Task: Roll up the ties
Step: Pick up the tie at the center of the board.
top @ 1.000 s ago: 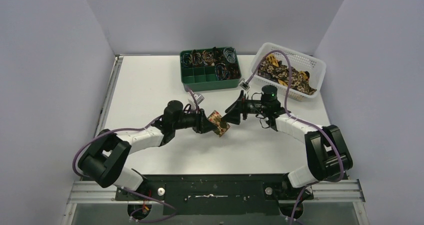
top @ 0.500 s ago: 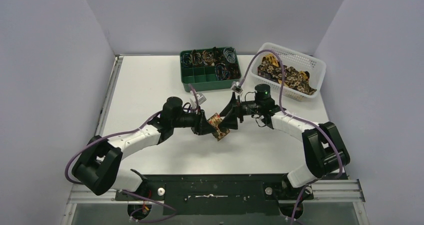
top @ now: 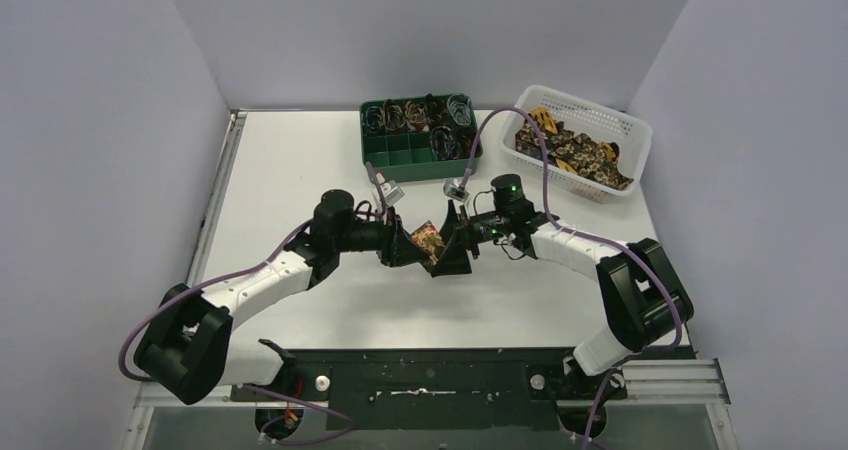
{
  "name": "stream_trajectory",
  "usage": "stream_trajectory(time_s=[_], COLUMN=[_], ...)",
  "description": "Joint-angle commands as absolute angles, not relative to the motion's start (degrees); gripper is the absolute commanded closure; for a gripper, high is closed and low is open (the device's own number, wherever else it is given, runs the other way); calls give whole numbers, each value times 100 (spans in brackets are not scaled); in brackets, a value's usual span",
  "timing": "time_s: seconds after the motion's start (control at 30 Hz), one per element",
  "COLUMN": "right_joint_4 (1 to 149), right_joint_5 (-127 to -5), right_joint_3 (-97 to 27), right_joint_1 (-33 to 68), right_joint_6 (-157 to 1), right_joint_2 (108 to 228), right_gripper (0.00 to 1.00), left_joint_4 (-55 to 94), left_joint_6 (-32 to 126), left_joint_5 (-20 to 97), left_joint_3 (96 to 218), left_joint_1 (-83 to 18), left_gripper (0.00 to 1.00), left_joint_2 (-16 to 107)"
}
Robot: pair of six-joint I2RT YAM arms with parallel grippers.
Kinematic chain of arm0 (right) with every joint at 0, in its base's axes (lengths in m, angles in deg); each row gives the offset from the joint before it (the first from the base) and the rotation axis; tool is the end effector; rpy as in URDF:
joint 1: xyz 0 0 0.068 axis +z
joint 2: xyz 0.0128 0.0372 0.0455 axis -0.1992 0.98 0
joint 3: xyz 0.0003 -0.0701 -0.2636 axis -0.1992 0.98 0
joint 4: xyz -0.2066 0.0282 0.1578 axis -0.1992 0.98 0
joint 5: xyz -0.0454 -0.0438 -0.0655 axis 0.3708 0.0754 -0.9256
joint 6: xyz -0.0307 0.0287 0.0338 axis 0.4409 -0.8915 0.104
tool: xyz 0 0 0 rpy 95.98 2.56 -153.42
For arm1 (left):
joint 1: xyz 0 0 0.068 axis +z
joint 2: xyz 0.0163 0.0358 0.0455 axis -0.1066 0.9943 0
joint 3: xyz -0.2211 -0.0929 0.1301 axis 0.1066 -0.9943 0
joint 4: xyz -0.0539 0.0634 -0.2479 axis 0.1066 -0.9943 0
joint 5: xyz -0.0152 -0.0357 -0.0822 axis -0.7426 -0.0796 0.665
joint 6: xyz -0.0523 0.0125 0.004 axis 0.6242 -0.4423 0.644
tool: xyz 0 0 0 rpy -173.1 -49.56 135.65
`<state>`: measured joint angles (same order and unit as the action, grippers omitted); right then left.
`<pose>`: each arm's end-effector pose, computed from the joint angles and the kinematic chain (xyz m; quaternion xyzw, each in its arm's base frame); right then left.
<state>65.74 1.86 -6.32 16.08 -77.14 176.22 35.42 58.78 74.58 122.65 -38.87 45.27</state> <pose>0.2559 0.1726 0.2111 -0.4162 0.6276 0.6264 0.2014 0.2192 -0.1705 0.2362 0.2799 0.7333 -0.5232 0.3319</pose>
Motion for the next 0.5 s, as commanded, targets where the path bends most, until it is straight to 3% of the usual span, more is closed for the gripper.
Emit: stream_trajectory(time_s=[0.0,0.23,0.47], right_joint_4=[6421,4937,5763], right_joint_5=[53,-608,-180], right_joint_3=[-879,-477,-1030], right_joint_1=[1474,693,1392], right_joint_6=[-7583,-8926,-8230], right_joint_2=[17464,16753,17009], right_gripper=[0,0,0], left_joint_4=[3475,2146,1736], left_joint_6=[5785,5190,4988], left_joint_5=[7912,7712,8003], left_joint_3=[12453,12623,12964], left_joint_1=[-3870,-3868,-3998], left_gripper=[100,100,100], left_joint_2=[4319,3919,3860])
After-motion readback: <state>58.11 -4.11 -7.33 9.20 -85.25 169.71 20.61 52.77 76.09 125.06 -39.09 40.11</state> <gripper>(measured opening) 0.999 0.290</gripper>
